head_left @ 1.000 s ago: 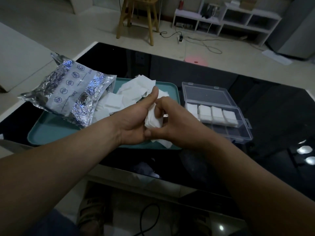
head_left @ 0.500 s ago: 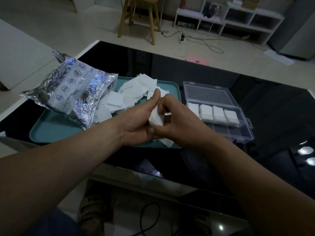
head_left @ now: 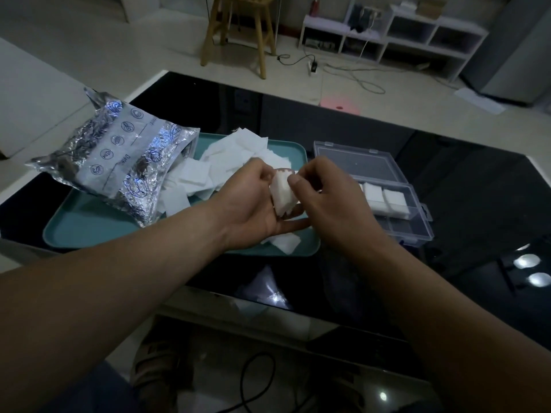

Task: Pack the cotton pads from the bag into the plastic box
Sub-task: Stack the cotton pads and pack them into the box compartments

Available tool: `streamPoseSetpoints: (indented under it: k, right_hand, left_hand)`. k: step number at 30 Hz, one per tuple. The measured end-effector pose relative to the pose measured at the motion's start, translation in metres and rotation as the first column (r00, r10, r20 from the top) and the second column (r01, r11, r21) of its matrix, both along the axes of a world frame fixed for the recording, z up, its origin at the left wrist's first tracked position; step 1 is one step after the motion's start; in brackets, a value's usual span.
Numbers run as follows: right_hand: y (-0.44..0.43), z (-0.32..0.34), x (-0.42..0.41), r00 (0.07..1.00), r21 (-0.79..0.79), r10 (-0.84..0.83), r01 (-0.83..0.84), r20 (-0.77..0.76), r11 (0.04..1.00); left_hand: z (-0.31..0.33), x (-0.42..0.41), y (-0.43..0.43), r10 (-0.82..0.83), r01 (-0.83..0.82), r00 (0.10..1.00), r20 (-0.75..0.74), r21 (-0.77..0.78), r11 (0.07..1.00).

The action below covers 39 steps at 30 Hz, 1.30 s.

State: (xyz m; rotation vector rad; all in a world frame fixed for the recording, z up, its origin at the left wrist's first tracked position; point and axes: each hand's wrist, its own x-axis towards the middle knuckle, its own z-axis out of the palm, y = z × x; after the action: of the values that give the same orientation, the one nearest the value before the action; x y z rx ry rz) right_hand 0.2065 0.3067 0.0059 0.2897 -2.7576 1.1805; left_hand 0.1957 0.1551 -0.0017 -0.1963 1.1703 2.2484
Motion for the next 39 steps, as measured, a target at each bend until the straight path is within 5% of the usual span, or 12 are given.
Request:
streamPoseSetpoints:
  k: [8, 13, 16, 20, 23, 26, 39]
  right_hand:
    - [0.015, 0.008, 0.006, 0.997, 0.041, -0.076, 0.075, 0.013, 0.996]
    - [0.042, 0.011, -0.002, 0.986, 0.007, -0.161, 0.16, 0.043, 0.987]
    - [0.071, 0.017, -0.012, 0.958, -0.142, -0.258, 0.274, 0.124, 0.951]
    - [0.105, 0.009, -0.019, 0.916, -0.141, -0.334, 0.369, 0.223, 0.919]
    - [0.115, -0.008, -0.024, 0.9, -0.06, -0.311, 0.344, 0.305, 0.937]
    - [0.12, -0.016, -0.026, 0.89, 0.044, -0.315, 0.319, 0.33, 0.947]
    - [0.115, -0.036, -0.033, 0.856, 0.373, -0.403, 0.276, 0.325, 0.886]
  left_hand:
    - [-0.001, -0.001, 0.032, 0.17, -0.18, 0.978, -0.117, -0.08, 0.98]
    - [0.006, 0.001, 0.058, 0.105, -0.164, 0.962, -0.25, -0.225, 0.96]
    - [0.003, -0.008, 0.063, -0.008, -0.245, 0.898, -0.44, -0.514, 0.822]
    - [-0.013, -0.012, 0.061, -0.463, -0.353, 0.681, -0.567, -0.809, 0.47]
    - [-0.032, -0.008, 0.065, -0.731, -0.459, 0.483, -0.483, -0.85, 0.258]
    - [-0.044, -0.008, 0.067, -0.833, -0.571, 0.391, -0.392, -0.813, 0.114]
    - [-0.048, -0.011, 0.071, -0.859, -0.603, 0.375, -0.349, -0.795, 0.06]
